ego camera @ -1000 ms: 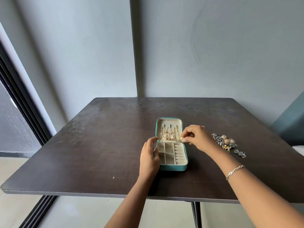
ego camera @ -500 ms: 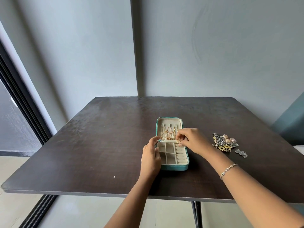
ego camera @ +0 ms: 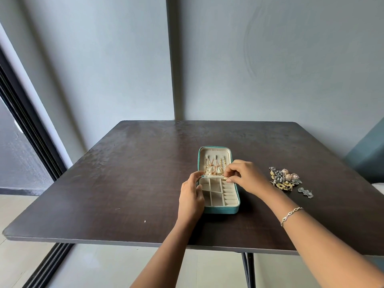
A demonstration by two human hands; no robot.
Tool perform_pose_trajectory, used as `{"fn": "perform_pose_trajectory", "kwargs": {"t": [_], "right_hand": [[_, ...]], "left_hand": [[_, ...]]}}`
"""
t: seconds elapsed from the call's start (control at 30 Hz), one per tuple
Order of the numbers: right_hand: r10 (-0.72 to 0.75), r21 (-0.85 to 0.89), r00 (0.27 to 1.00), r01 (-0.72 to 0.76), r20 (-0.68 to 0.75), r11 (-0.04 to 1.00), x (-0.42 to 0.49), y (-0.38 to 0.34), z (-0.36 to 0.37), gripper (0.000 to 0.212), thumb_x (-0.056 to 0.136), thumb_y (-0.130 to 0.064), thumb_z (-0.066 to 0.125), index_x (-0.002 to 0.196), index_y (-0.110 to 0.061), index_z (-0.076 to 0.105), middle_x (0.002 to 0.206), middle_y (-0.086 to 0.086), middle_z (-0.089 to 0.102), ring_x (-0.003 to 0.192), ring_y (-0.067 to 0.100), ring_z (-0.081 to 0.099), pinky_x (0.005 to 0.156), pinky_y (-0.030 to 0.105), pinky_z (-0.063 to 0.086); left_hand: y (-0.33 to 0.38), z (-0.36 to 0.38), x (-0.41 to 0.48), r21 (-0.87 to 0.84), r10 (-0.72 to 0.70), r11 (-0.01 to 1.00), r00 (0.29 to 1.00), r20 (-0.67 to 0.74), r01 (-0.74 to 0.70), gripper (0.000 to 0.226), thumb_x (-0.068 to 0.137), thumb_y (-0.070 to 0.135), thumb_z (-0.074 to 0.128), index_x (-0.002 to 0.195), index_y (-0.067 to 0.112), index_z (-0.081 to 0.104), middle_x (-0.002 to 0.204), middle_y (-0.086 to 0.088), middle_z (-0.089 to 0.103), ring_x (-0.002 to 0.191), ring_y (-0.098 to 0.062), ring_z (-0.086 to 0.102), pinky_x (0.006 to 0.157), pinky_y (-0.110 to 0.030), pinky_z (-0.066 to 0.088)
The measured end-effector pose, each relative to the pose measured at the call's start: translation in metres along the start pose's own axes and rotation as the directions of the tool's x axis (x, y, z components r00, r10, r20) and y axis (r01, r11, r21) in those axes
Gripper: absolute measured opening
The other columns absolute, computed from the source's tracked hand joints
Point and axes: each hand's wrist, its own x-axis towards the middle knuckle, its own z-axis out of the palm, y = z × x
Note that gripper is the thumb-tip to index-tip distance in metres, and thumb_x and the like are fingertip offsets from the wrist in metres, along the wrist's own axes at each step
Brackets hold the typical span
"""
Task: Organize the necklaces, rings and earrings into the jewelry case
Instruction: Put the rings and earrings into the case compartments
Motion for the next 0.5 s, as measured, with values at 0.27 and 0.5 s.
{"fn": "perform_pose_trajectory", "kwargs": {"t": [0.27,0.5], "right_hand": [[-0.032,-0.089,0.999,0.030,-0.023,0.996,-0.0015,-0.0042,-0.0021,0.007,0.079,-0.015,0.068,0.086,-0.011,0.069,0.084,-0.006,0.057,0.074,0.009,0.053,0.067,0.019,0.036],[-0.048,-0.057,0.999,0.047,-0.007,0.997,-0.0040,-0.0089,-0.0057,0.007,0.080,-0.015,0.067,0.086,-0.013,0.070,0.081,-0.009,0.057,0.070,0.007,0.052,0.058,0.008,0.032]], "left_hand": [[0.0013,-0.0004,0.0002,-0.005,-0.004,1.000,1.000,0.002,0.004,0.043,0.092,-0.002,0.036,0.126,0.021,0.045,0.131,-0.001,0.050,0.121,-0.018,0.047,0.096,-0.026,0.038],[0.0012,-0.0004,0.0004,-0.006,-0.001,1.000,1.000,0.000,0.001,0.042,0.092,-0.002,0.036,0.126,0.019,0.046,0.131,-0.001,0.052,0.121,-0.017,0.045,0.093,-0.021,0.035]]}}
